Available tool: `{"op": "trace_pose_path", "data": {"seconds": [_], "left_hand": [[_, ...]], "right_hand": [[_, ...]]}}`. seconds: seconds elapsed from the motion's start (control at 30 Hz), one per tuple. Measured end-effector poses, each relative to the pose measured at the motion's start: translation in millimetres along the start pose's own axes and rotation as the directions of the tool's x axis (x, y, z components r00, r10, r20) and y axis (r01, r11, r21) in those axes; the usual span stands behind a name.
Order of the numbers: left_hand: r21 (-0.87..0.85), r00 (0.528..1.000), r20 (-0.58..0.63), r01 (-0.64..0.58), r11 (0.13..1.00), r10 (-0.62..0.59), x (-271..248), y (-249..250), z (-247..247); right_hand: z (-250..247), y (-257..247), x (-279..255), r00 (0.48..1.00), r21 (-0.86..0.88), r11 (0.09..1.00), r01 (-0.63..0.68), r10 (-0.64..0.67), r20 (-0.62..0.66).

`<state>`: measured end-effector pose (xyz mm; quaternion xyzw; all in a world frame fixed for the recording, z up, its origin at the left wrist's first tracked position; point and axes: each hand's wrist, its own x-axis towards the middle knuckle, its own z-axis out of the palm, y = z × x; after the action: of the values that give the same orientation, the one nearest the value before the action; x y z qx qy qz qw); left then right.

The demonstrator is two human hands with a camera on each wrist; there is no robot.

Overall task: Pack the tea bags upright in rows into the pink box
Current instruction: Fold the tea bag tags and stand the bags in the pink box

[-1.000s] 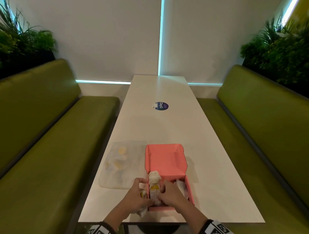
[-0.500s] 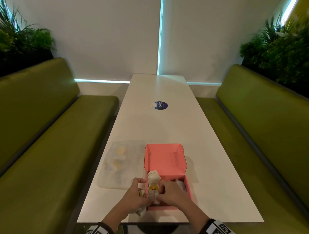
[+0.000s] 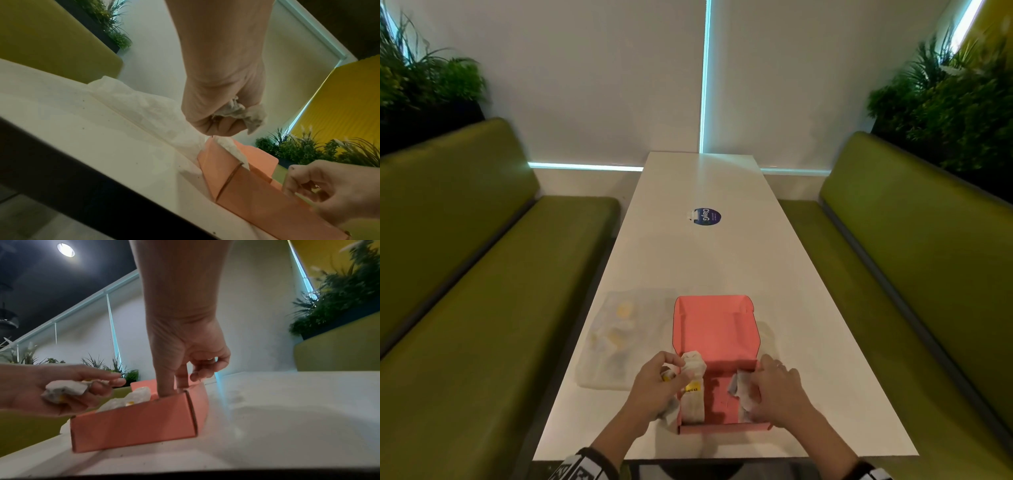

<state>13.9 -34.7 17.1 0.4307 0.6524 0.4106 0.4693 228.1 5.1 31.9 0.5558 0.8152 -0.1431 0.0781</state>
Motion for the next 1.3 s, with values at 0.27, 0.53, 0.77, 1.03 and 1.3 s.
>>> {"op": "trace_pose_path", "data": {"seconds": [0.27,0.53,0.77,1.03,1.3], "left_hand": [[0.072,0.996,0.041,-0.080,0.994,0.077,1.8,0.6,-1.1],[0.149,0.988,0.142,-0.087,0.985,0.066,1.0,-4.9,3.9],[0.328,0.976,0.219,-0.088,0.941,0.015,1.0,-10.9,6.5],[0.390,0.976,0.193,-0.175,0.904,0.105,0.8,-3.9,4.9],[0.282,0.957,0.045,-0.286,0.916,0.285,-0.6,20.3,5.7]], "right_hand": [[-1.9,6.0,7.0,0.992,-0.034,0.999,-0.023,0.018,-0.128],[8.7,-3.8,5.0,0.998,-0.186,0.981,-0.054,0.048,-0.036],[6.1,-7.2,5.9,0.996,-0.194,0.979,-0.060,0.046,-0.076],[-42.3,11.8,9.6,0.942,0.248,0.965,-0.084,0.158,-0.296],[-57.8,-2.6,-0.9,0.985,0.200,0.965,0.168,-0.154,-0.083]]}}
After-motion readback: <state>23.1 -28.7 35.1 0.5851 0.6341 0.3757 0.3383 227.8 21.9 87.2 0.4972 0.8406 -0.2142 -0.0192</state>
